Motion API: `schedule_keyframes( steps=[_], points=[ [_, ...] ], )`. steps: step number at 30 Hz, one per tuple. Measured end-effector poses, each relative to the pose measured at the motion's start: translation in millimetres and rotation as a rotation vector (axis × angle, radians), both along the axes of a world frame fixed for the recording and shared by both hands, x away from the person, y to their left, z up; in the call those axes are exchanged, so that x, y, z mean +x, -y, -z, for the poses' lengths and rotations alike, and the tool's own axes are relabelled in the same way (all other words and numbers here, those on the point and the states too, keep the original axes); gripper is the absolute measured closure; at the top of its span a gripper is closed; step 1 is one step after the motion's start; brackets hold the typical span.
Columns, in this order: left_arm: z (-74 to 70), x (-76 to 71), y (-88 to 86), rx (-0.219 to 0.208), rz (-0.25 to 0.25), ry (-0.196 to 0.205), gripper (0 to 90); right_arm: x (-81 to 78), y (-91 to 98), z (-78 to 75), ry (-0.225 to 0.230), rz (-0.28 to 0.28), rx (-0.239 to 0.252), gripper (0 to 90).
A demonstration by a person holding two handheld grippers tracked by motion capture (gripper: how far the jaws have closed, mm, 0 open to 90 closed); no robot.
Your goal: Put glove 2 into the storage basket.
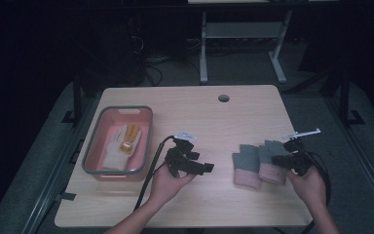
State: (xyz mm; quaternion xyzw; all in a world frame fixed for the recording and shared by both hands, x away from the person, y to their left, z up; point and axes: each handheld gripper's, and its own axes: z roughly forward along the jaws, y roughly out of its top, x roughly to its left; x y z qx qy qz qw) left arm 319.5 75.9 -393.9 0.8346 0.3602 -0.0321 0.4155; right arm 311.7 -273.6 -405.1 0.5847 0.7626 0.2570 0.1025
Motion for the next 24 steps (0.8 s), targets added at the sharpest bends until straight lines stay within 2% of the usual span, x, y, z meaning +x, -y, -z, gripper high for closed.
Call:
schedule_keyframes(
  steps=[17,24],
  points=[
    [1.5,-0.2,-0.4,-0.01,-0.005,-0.005,25.7,11.6,-52.6,6.5,-0.024,-0.066,0.027,84.8],
    [2.3,-0.4,-1.0,-0.005,-0.008,-0.003,25.7,13.1,-62.8,10.3,-0.025,-0.071,0.022,83.5]
  ],
)
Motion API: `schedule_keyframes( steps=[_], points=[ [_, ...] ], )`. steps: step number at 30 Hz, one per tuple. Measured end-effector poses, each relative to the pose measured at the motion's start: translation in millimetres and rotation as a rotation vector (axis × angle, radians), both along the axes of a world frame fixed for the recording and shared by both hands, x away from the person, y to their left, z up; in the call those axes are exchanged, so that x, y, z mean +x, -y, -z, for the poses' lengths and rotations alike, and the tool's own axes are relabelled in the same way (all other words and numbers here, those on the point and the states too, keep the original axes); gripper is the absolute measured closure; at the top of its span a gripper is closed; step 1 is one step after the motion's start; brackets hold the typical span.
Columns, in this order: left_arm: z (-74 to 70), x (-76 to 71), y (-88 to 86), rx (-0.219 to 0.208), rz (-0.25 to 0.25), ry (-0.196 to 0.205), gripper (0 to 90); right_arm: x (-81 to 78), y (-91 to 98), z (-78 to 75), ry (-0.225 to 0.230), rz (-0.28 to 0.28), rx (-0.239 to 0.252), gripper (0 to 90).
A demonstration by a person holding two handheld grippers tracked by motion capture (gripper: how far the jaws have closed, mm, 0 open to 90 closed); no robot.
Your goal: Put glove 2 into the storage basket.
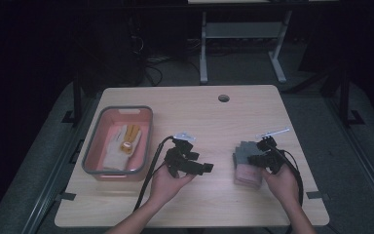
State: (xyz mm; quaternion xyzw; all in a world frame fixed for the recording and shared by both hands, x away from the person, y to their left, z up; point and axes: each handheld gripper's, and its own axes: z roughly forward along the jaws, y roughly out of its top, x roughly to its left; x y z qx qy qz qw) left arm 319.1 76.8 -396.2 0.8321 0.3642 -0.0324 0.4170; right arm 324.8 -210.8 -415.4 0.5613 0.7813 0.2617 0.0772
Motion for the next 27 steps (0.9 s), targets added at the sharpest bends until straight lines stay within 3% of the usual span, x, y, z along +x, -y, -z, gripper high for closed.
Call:
schedule_keyframes(
  steps=[8,21,27],
  points=[
    [2.9,0.4,6.6,-0.007,0.012,-0.02,25.7,0.5,1.6,8.8,-0.018,0.015,0.01,78.7],
    [14.0,1.1,48.4,-0.014,0.058,-0.073,26.2,-2.4,26.7,0.2,0.003,0.037,0.126,56.3],
    [20.4,6.9,62.6,-0.061,0.051,-0.143,26.4,-6.1,37.9,4.5,0.016,0.05,0.142,52.1]
  ],
)
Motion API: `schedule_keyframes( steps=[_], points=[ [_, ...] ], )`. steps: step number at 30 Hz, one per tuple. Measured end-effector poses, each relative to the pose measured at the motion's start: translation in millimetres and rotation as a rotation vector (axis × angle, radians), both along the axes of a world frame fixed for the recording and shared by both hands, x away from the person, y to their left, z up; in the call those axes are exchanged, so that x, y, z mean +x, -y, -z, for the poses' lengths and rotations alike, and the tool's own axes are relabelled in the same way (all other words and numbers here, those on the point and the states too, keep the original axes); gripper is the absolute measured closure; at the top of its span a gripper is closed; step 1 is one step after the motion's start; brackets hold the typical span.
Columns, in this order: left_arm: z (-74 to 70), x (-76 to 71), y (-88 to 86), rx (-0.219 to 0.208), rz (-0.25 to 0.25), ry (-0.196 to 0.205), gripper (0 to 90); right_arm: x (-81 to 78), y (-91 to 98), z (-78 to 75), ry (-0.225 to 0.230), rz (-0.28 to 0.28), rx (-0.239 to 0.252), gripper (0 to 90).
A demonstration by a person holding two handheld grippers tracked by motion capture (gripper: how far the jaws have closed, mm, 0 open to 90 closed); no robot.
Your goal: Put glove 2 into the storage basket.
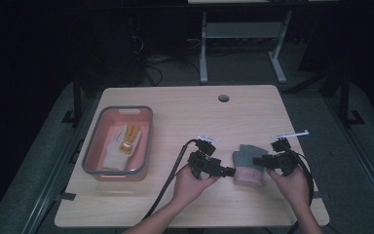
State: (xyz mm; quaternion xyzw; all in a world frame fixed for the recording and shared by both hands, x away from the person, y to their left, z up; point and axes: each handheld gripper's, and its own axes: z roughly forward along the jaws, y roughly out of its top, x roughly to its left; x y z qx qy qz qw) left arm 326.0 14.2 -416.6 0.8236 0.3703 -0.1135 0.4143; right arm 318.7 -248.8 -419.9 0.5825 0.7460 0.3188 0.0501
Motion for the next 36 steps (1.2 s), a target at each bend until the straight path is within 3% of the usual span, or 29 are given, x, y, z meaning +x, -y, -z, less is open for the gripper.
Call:
schedule_keyframes(
  steps=[8,11,25,29,36],
  points=[
    [16.4,9.3,17.4,-0.018,-0.019,-0.078,29.0,-2.9,15.2,10.2,-0.017,0.032,0.029,49.7],
    [21.7,10.9,24.6,-0.01,-0.03,-0.082,28.4,-2.8,19.1,13.7,-0.03,0.042,0.048,48.3],
    [43.7,13.2,43.0,-0.003,-0.046,-0.183,32.1,-5.8,26.8,30.6,-0.047,0.051,0.126,45.5],
    [47.1,11.7,45.2,0.011,-0.052,-0.196,32.7,-6.7,26.2,38.3,-0.057,0.058,0.143,45.0],
    [47.6,10.0,45.3,0.016,-0.047,-0.184,35.3,-9.6,28.7,43.2,-0.037,0.063,0.167,45.4]
  ],
)
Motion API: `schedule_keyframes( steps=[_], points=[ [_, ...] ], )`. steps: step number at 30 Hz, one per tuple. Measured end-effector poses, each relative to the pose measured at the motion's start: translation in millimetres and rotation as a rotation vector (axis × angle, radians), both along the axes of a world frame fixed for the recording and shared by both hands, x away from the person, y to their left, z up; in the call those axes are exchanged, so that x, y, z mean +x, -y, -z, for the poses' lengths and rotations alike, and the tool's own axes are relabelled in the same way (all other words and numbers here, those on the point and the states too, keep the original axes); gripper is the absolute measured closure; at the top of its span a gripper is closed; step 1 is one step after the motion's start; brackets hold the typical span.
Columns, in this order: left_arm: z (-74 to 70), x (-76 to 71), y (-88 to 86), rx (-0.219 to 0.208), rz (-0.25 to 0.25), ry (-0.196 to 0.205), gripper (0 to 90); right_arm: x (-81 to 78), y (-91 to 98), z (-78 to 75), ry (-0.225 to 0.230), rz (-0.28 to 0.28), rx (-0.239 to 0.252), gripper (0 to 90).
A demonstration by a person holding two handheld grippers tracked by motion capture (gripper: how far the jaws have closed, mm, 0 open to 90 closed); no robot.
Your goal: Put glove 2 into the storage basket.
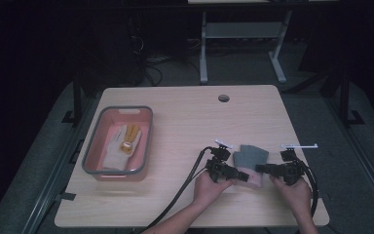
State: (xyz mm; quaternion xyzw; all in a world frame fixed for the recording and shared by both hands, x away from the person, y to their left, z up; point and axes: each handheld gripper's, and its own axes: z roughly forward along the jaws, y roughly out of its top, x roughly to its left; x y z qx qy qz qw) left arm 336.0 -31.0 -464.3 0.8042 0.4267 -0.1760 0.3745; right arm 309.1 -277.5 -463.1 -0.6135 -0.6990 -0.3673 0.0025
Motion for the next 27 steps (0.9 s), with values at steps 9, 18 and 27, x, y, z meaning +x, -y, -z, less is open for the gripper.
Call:
schedule_keyframes(
  steps=[9,18,27],
  points=[
    [0.3,-1.0,-2.5,0.005,-0.008,0.006,39.7,-5.0,-3.2,2.7,0.017,0.019,0.014,53.2],
    [2.8,-1.1,-3.2,-0.006,-0.013,0.007,46.9,-7.4,-3.7,6.0,0.012,0.033,0.056,61.1],
    [8.9,3.3,-7.3,-0.074,-0.022,-0.041,58.4,-6.0,-4.1,7.5,-0.001,0.028,0.093,71.3]
  ],
)
